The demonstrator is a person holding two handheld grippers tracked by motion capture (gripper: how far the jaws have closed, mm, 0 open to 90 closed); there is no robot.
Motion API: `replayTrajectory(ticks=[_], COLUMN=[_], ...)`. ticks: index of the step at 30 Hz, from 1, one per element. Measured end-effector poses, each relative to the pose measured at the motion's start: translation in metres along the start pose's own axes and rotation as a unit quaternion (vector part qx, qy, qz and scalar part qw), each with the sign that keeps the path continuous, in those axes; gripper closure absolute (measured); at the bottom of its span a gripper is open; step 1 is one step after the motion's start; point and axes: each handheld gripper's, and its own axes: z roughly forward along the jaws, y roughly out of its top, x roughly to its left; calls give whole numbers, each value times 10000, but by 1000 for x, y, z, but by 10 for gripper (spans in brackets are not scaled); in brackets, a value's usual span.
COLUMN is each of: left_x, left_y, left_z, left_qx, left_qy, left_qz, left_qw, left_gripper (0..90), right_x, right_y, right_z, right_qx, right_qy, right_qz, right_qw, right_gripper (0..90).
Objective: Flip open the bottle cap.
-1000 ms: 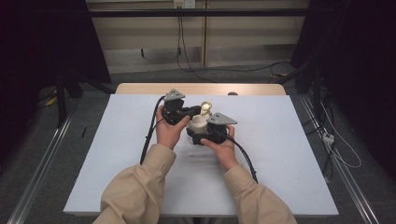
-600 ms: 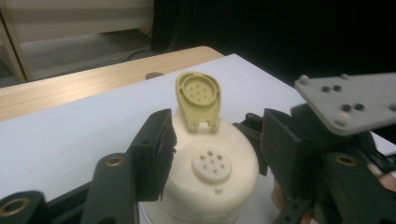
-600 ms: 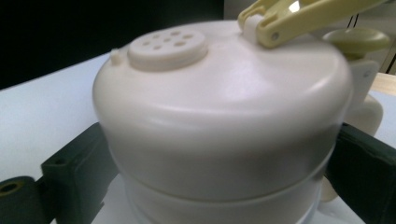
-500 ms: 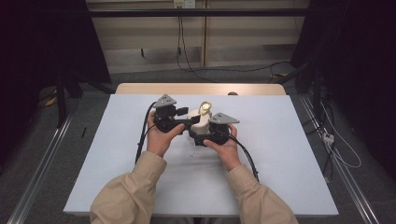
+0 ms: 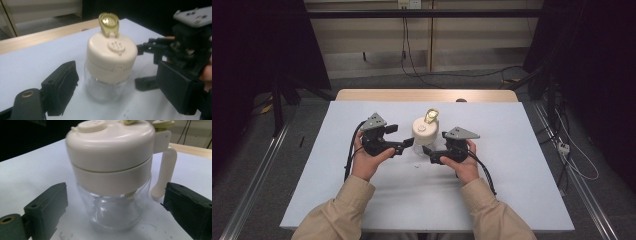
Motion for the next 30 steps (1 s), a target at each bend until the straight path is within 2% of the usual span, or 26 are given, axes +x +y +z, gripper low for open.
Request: replayTrajectory(ticks=[5, 8, 10, 14, 19, 23, 27, 30], left_x=[5, 6, 8, 13, 17, 18, 18, 20], left_y=[-13, -18, -21, -28, -39, -43, -46, -51], left_z=[-6, -12, -15, -22, -28, -32, -36, -38], left_qx=[51, -9, 17, 4, 52, 46, 91, 64], left_qy=[-8, -21, 34, 67, 116, 72, 124, 117], left_qz=[0, -38, -2, -76, -120, -141, -120, -203], left_qw=[10000, 10000, 10000, 9999, 9998, 9999, 9998, 9997], left_gripper=[153, 139, 129, 116, 114, 114, 111, 111], right_x=[2, 0, -1, -2, -2, -4, -7, -9], right_y=[-3, -4, -5, -8, -13, -16, -19, -22], right_z=[-16, -25, -31, -43, -59, -72, -83, -89], right_qx=[-48, -97, -63, -97, -104, -142, -161, -182], right_qy=[41, 49, 94, 104, 37, 25, -41, -109], right_qz=[18, 46, 61, 47, -18, 3, -34, -77], right_qw=[10000, 9999, 9999, 9999, 9999, 9999, 9999, 9997], right_gripper=[67, 67, 65, 62, 62, 67, 68, 69])
